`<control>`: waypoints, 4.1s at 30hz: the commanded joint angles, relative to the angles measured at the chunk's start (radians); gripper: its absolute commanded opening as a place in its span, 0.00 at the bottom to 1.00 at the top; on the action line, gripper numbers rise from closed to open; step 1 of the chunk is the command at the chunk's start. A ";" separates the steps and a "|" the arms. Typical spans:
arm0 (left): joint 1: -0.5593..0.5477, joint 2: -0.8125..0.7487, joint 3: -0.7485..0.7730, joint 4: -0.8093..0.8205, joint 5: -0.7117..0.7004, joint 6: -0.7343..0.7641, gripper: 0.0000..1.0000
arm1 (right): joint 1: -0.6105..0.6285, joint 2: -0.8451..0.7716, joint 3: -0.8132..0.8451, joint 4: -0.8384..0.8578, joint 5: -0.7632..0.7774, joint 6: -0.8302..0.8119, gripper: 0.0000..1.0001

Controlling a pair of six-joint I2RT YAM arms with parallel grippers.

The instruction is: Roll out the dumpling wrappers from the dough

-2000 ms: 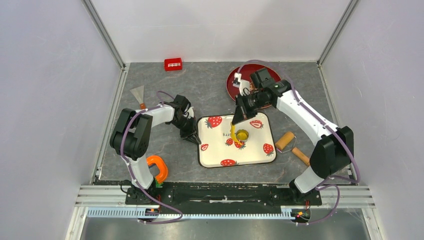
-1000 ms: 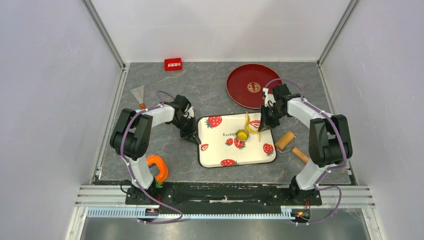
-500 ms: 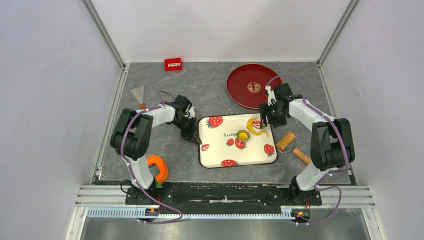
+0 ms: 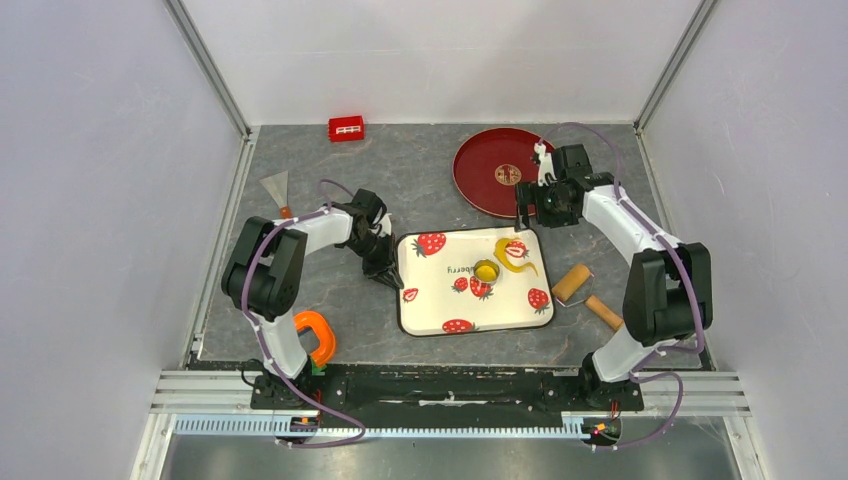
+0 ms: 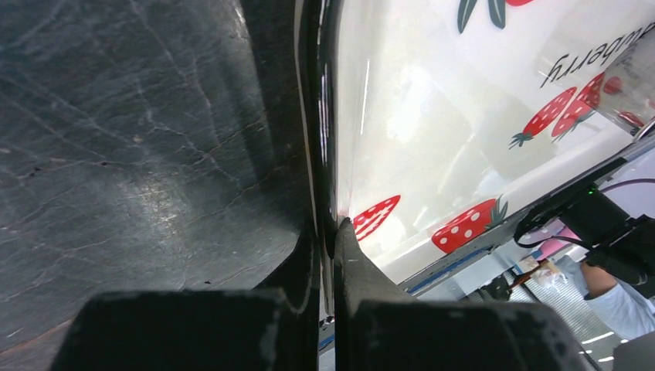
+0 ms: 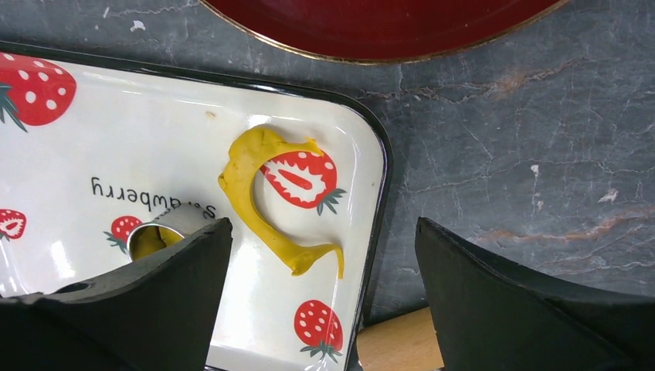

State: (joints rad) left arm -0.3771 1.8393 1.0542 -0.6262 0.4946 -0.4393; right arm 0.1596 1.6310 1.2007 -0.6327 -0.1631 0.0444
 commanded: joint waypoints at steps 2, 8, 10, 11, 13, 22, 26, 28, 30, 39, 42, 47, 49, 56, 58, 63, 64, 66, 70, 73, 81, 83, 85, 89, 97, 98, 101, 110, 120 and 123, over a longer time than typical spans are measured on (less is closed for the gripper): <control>-0.020 0.037 0.008 -0.078 -0.257 0.160 0.02 | 0.000 0.053 0.104 -0.005 -0.048 0.010 0.89; -0.020 0.037 0.045 -0.107 -0.290 0.205 0.02 | 0.024 0.166 0.236 -0.019 -0.068 0.019 0.89; -0.019 0.047 0.064 -0.122 -0.292 0.215 0.02 | 0.031 0.229 0.291 -0.019 -0.080 0.025 0.89; -0.019 0.051 0.073 -0.128 -0.289 0.215 0.02 | 0.036 0.258 0.314 -0.018 -0.088 0.029 0.89; -0.021 0.051 0.080 -0.129 -0.270 0.213 0.02 | 0.044 0.320 0.370 -0.018 -0.100 0.036 0.90; -0.036 0.023 0.035 -0.065 -0.184 0.101 0.02 | 0.093 0.600 0.658 -0.127 -0.178 0.047 0.91; -0.043 0.006 -0.004 -0.008 -0.146 0.019 0.02 | 0.130 0.618 0.646 -0.176 -0.192 0.012 0.91; -0.047 0.001 -0.018 0.007 -0.142 -0.005 0.02 | 0.146 0.580 0.575 -0.167 -0.210 -0.002 0.91; -0.049 -0.002 -0.025 0.019 -0.137 -0.020 0.02 | 0.156 0.521 0.470 -0.140 -0.229 -0.003 0.91; -0.055 0.006 -0.018 0.020 -0.139 -0.025 0.02 | 0.173 0.300 0.238 -0.052 -0.255 0.026 0.92; -0.057 0.010 -0.016 0.019 -0.134 -0.017 0.02 | 0.173 0.264 0.282 -0.053 -0.234 0.040 0.92; -0.060 0.015 -0.017 0.020 -0.134 -0.020 0.02 | 0.171 0.219 0.357 -0.115 -0.198 0.026 0.92; -0.063 0.012 -0.019 0.020 -0.137 -0.028 0.02 | 0.171 0.195 0.345 -0.142 -0.186 0.013 0.91; -0.071 0.007 -0.037 0.035 -0.136 -0.046 0.02 | 0.172 0.091 0.168 -0.213 -0.171 -0.035 0.76; -0.071 0.012 -0.040 0.037 -0.132 -0.045 0.02 | 0.172 0.064 0.100 -0.224 -0.191 -0.071 0.68; -0.074 0.029 -0.042 0.037 -0.124 -0.030 0.02 | 0.173 -0.001 -0.045 -0.208 -0.228 -0.078 0.55; -0.074 0.031 -0.042 0.037 -0.123 -0.029 0.02 | 0.172 -0.005 -0.065 -0.202 -0.232 -0.078 0.54; -0.076 0.032 -0.044 0.037 -0.123 -0.027 0.02 | 0.175 -0.009 -0.101 -0.186 -0.243 -0.079 0.52; -0.077 0.034 -0.049 0.037 -0.123 -0.020 0.02 | 0.178 0.008 -0.135 -0.163 -0.259 -0.077 0.49; -0.077 0.033 -0.058 0.037 -0.125 -0.016 0.02 | 0.182 0.026 -0.138 -0.145 -0.279 -0.072 0.48; -0.082 0.028 -0.074 0.045 -0.125 -0.017 0.02 | 0.185 0.076 -0.116 -0.123 -0.276 -0.058 0.43; -0.082 0.028 -0.074 0.045 -0.125 -0.018 0.02 | 0.185 0.082 -0.115 -0.123 -0.264 -0.059 0.41; -0.083 0.028 -0.073 0.045 -0.125 -0.019 0.02 | 0.187 0.085 -0.119 -0.124 -0.264 -0.064 0.39; -0.085 0.027 -0.072 0.046 -0.125 -0.018 0.02 | 0.187 0.079 -0.117 -0.127 -0.256 -0.069 0.28; -0.088 0.029 -0.072 0.046 -0.122 -0.018 0.02 | 0.188 0.061 -0.104 -0.141 -0.242 -0.066 0.13; -0.088 0.029 -0.072 0.046 -0.123 -0.016 0.02 | 0.189 0.055 -0.100 -0.145 -0.239 -0.066 0.12; -0.088 0.032 -0.071 0.046 -0.122 -0.016 0.02 | 0.188 0.035 -0.088 -0.164 -0.232 -0.069 0.08; -0.088 0.035 -0.066 0.045 -0.117 -0.014 0.02 | 0.189 0.002 -0.040 -0.196 -0.235 -0.067 0.04; -0.089 0.025 -0.072 0.046 -0.120 -0.012 0.02 | 0.106 0.021 -0.009 -0.162 -0.216 -0.063 0.00; -0.089 0.022 -0.074 0.045 -0.122 -0.013 0.02 | 0.032 0.036 0.006 -0.147 -0.224 -0.057 0.00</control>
State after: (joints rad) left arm -0.4343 1.8202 1.0306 -0.5949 0.4877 -0.4541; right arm 0.2760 1.6669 1.1553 -0.8143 -0.3920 -0.0162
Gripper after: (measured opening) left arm 0.050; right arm 0.019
